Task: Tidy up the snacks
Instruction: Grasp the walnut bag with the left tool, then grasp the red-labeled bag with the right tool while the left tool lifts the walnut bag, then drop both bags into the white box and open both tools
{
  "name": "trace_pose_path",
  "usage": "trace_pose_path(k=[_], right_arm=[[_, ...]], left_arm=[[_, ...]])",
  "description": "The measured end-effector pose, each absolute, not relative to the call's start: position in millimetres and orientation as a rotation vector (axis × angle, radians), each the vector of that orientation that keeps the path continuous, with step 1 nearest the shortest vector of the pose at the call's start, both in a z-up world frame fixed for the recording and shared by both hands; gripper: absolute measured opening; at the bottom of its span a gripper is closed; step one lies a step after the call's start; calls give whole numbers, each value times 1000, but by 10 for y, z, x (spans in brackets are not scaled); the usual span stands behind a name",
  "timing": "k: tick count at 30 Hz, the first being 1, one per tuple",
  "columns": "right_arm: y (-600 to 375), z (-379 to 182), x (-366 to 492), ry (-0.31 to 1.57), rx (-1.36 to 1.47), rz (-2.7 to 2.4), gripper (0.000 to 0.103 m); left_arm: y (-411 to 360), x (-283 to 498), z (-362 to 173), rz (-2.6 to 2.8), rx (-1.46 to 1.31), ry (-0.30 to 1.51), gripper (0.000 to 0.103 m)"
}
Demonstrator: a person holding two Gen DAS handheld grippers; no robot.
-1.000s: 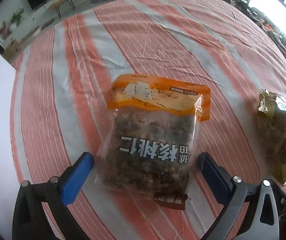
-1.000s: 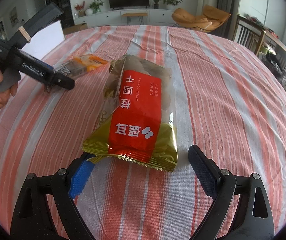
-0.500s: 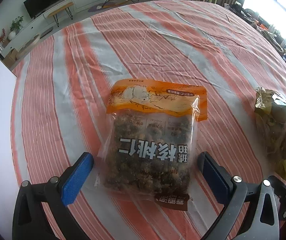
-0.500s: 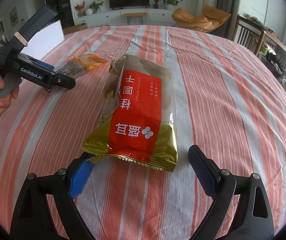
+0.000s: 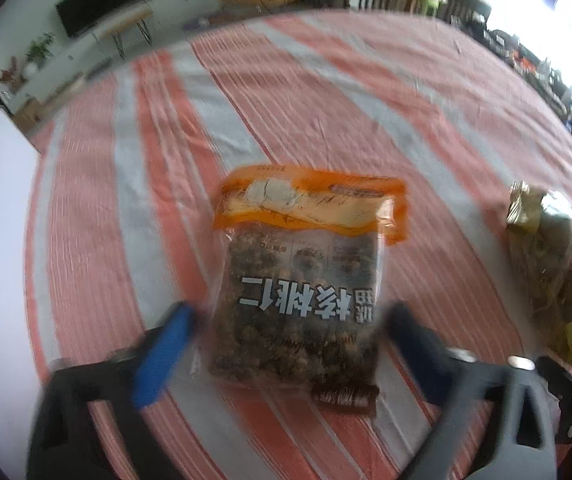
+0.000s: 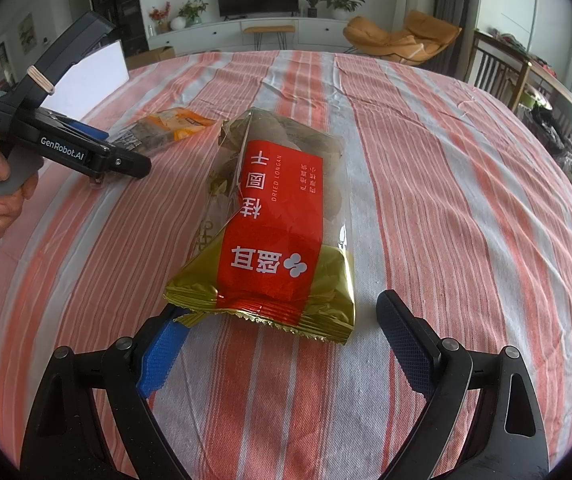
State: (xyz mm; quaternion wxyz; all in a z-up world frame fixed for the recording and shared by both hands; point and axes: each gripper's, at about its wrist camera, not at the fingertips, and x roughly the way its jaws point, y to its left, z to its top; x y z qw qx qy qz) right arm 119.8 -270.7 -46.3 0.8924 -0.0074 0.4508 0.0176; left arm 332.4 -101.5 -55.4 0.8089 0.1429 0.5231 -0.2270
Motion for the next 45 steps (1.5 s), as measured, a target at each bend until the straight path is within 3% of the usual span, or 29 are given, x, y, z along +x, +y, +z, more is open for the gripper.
trace_pose_path(k=[8, 15, 17, 22, 26, 32, 37, 39, 45], right_arm=[[-3240, -89, 980, 793, 372, 184, 92], [-3028, -176, 2011, 1132, 282, 191, 92], [-3111, -334, 2134, 1208, 356, 183, 71], [-3121, 23, 2041, 1117, 372, 140, 64], [-2547, 660, 2031, 1015, 364, 293, 64], [-840, 1347, 2174, 954, 278, 625, 65], [358, 1273, 2152, 957, 175, 759, 70], [749, 1079, 2154, 992, 140, 780, 82], [921, 798, 2164, 1016, 72, 743, 82]], left_arm=[[-592, 2817, -447, -436, 86, 1088, 68], [-89, 2230, 64, -445, -172, 982, 68], [141, 2057, 357, -453, -225, 927, 68], [919, 1849, 892, -377, -251, 832, 68], [1626, 1887, 1002, -183, -194, 829, 69], [2497, 1955, 792, 87, -129, 897, 73], [2748, 1917, 518, 206, -76, 946, 81], [2752, 1859, 496, 224, -71, 935, 87], [2745, 1626, 626, 280, -15, 842, 96]])
